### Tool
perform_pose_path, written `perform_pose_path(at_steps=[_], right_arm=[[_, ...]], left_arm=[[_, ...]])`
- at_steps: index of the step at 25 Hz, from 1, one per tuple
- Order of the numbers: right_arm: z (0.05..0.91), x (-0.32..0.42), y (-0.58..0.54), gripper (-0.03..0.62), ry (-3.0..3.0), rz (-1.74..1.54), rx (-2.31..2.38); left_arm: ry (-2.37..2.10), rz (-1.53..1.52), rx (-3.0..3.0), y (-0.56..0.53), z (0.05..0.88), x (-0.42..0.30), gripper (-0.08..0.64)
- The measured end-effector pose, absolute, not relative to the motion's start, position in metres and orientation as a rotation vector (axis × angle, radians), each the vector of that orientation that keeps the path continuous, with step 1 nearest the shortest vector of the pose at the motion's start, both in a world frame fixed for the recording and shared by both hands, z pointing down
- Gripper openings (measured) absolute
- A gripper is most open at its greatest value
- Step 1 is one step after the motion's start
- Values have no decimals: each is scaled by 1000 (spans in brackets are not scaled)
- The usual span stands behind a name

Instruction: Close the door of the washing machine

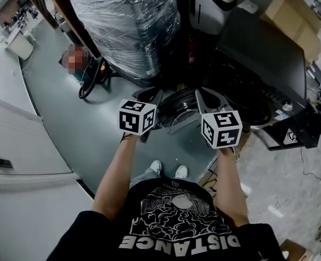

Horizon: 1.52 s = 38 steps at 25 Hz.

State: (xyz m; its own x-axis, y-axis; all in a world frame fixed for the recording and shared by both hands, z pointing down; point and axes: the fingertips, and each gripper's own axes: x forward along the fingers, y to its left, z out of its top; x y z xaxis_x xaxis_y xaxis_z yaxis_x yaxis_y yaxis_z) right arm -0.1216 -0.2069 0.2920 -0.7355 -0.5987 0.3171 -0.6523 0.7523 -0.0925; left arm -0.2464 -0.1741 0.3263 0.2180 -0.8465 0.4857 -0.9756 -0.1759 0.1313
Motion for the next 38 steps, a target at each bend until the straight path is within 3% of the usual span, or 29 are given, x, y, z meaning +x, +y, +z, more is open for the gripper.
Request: perform_pose_path(at_steps=[17, 38], right_arm=[[307, -127, -218, 23, -2562, 331, 1190], [382, -141, -181, 25, -2371, 500, 1320]], left_arm=[[-1462, 473, 2235, -215, 346, -260, 52], [-1054, 680, 2266, -194, 458, -271, 156]])
